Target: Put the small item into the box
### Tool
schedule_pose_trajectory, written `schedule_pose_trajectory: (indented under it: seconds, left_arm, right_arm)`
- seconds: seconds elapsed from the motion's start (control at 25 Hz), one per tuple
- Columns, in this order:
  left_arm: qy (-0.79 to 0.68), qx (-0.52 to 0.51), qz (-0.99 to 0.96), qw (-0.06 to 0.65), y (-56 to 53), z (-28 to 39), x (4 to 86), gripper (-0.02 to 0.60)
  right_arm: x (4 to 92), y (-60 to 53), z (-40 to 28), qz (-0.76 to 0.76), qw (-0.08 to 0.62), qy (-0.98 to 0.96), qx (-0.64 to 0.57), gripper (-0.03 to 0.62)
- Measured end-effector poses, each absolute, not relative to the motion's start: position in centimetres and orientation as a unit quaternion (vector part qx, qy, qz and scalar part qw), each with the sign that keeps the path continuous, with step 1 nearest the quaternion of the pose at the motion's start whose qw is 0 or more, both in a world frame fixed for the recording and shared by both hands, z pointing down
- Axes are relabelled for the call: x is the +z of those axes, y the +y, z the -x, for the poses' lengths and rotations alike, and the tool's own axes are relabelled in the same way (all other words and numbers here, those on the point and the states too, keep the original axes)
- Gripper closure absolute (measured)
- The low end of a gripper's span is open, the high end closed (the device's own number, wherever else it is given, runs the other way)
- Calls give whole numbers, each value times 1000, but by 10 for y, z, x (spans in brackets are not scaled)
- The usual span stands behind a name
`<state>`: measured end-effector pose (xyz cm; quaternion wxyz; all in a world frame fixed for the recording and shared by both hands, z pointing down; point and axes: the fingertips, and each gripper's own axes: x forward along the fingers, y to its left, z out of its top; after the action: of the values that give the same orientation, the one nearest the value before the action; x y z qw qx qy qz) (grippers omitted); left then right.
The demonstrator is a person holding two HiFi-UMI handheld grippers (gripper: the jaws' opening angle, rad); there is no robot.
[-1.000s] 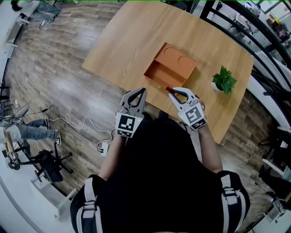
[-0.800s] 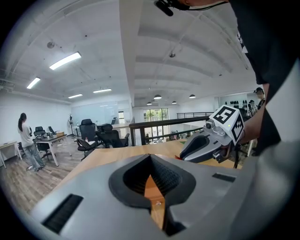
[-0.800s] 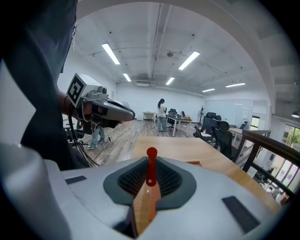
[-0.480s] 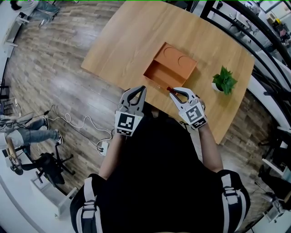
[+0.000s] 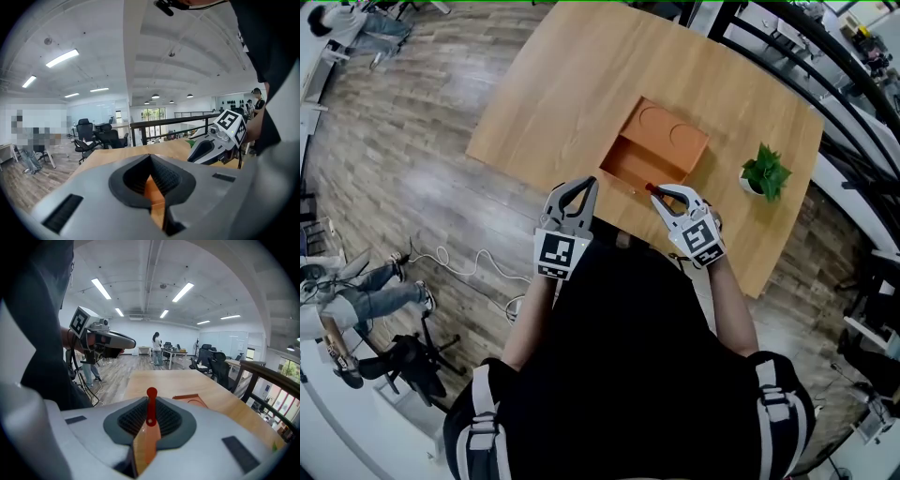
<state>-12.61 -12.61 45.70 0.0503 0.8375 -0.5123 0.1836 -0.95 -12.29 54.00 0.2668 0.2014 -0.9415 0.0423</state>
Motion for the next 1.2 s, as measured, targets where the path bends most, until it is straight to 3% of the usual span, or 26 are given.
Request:
schedule_pose_trajectory:
  seconds: [1.2]
  left_arm:
    - [-434,206,-874,67,-213,151,479,560]
  right_arm:
    - [618,-184,39,-234,333,-907,108,529]
